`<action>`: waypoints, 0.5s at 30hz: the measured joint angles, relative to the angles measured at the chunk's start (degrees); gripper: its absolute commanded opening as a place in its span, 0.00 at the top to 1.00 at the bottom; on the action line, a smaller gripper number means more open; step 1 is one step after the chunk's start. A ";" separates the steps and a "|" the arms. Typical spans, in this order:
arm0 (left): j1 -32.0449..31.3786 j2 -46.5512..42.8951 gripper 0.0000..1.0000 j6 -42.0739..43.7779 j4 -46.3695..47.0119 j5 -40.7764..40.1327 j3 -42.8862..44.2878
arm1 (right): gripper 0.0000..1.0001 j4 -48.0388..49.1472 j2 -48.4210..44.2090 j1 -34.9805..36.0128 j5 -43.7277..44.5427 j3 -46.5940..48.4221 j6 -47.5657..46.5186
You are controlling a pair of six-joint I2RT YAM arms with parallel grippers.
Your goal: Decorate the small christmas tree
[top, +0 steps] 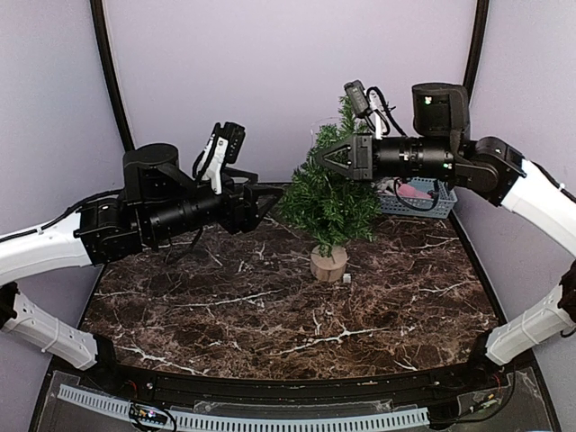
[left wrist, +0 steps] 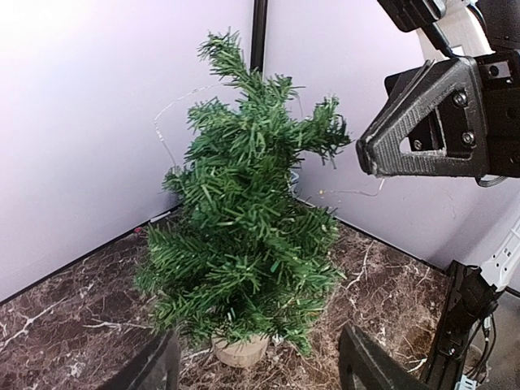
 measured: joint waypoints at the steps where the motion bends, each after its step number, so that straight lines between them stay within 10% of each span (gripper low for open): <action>1: 0.66 -0.61 0.31 -0.79 -0.02 -0.02 -0.63 | 1.00 -0.17 1.03 0.07 0.04 0.92 -0.09; 15: 3.80 1.22 0.30 -5.03 0.07 4.22 -2.03 | 1.00 -3.37 12.57 1.62 1.92 10.75 -1.66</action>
